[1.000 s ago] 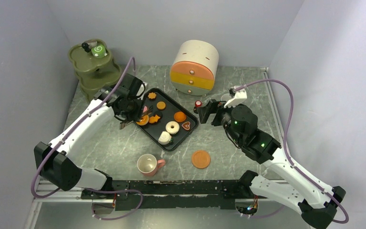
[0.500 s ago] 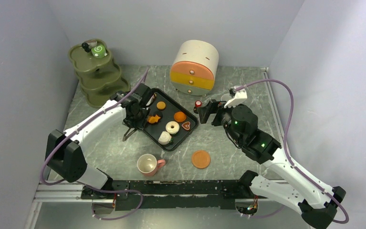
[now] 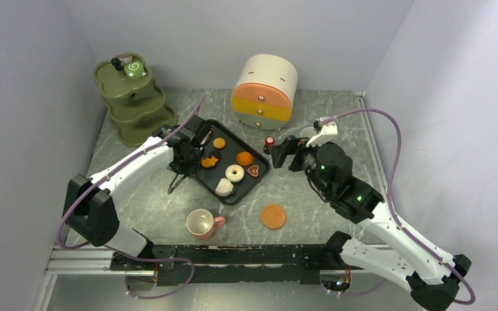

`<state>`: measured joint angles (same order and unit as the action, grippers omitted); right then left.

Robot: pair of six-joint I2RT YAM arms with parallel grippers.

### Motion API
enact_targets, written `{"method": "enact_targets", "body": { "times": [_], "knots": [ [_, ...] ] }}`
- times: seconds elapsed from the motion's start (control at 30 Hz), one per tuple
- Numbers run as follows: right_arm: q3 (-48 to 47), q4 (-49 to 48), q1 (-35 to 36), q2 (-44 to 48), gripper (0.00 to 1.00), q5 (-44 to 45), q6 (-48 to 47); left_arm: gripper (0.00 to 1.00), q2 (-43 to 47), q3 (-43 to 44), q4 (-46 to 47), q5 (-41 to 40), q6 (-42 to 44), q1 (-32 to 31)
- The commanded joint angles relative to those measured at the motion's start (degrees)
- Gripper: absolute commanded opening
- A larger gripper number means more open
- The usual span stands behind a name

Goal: Serve the afternoon tea
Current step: Pick up the desert from the tray.

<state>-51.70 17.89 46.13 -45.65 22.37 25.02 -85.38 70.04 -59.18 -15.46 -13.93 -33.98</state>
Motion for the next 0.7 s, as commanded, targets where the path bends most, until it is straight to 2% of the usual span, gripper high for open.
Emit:
{"method": "enact_targets", "body": {
  "times": [0.0,0.5,0.67],
  "knots": [
    [0.5,-0.8,-0.3,1.1,0.95,0.9,-0.5,0.47,-2.2,-0.3,2.9,-2.7,0.3,-0.5],
    [1.1,-0.8,-0.3,2.6,0.95,2.0,-1.1,0.48,-6.2,1.7,4.4,-5.4,0.7,-1.5],
    [0.9,-0.8,-0.3,2.2,0.95,2.1,-1.2,0.39,-5.7,3.0,3.5,-5.5,0.4,-3.1]
  ]
}}
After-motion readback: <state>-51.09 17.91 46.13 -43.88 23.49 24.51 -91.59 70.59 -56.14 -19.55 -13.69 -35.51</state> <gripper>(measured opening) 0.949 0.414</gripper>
